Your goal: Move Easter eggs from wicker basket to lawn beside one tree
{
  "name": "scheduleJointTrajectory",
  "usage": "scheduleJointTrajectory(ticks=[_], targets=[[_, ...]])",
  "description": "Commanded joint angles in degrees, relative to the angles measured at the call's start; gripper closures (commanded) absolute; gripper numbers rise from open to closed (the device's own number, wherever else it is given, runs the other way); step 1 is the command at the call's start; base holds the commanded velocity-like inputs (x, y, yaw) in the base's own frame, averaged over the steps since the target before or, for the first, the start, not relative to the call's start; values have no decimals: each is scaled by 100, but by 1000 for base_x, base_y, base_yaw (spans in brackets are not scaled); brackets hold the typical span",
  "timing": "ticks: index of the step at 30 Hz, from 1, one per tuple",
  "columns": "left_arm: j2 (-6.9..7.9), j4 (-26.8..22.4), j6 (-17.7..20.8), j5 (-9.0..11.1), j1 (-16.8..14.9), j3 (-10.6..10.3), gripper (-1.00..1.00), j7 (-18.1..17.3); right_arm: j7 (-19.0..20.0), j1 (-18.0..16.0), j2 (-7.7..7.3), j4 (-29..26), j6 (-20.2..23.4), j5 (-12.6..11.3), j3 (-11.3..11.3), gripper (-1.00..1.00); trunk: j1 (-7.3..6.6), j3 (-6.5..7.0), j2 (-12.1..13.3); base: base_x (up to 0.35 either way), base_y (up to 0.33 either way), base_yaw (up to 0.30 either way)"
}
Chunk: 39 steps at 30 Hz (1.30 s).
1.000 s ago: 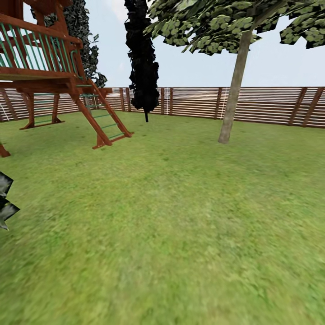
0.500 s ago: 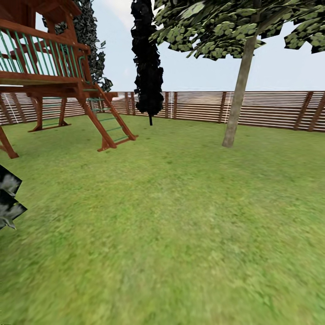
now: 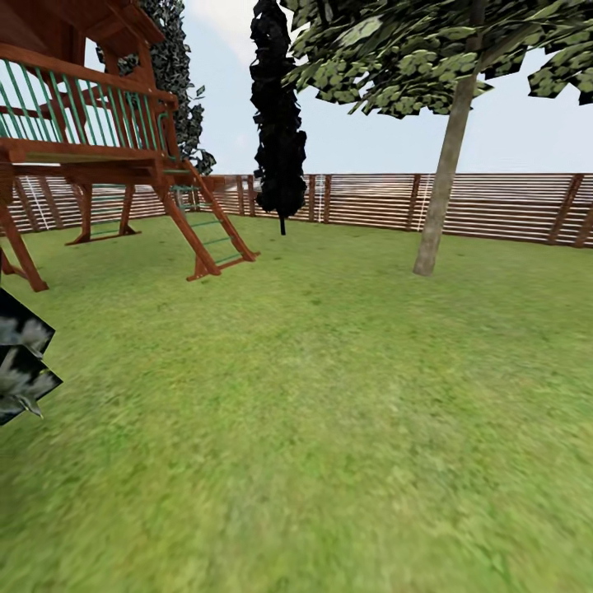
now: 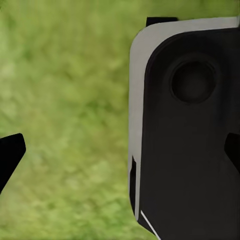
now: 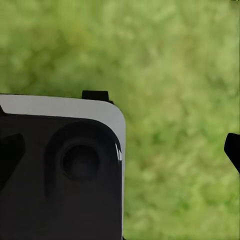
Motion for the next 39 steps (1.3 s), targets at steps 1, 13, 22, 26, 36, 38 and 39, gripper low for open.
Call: scheduleJointTrajectory(ticks=[1, 13, 22, 26, 36, 38, 39], targets=[[0, -11, -10, 2, 2, 0, -100, -2, -22, 0, -1, 5, -13, 13, 11, -100, 0, -2, -2, 0, 0, 19], [-53, 4, -18, 11, 2, 18, -100, -10, -13, -3, -11, 15, 6, -8, 6, -100, 0, -71, -2, 0, 0, 2], [-62, 31, -18, 13, 2, 20, -100, -10, -10, -5, -11, 22, 6, -13, 2, -100, 0, -155, -2, 0, 0, 0], [-62, 35, -18, 19, 2, 25, -100, -10, -13, -5, -11, 23, 6, -17, 2, -100, 0, -192, -2, 0, 0, 0], [-62, 35, -18, 20, 2, 26, -100, -10, -12, -3, -11, 23, 10, -17, -2, -100, 0, -285, -2, 0, 0, 0], [-62, 35, -18, 20, 2, 26, -100, -10, -10, -4, -11, 23, 12, -17, -1, -100, 0, -304, -2, 0, 0, 0], [-62, 35, -18, 20, 2, 26, -100, -10, -11, -4, -11, 23, 12, -17, 1, -100, 0, -313, -2, 0, 0, 0]])
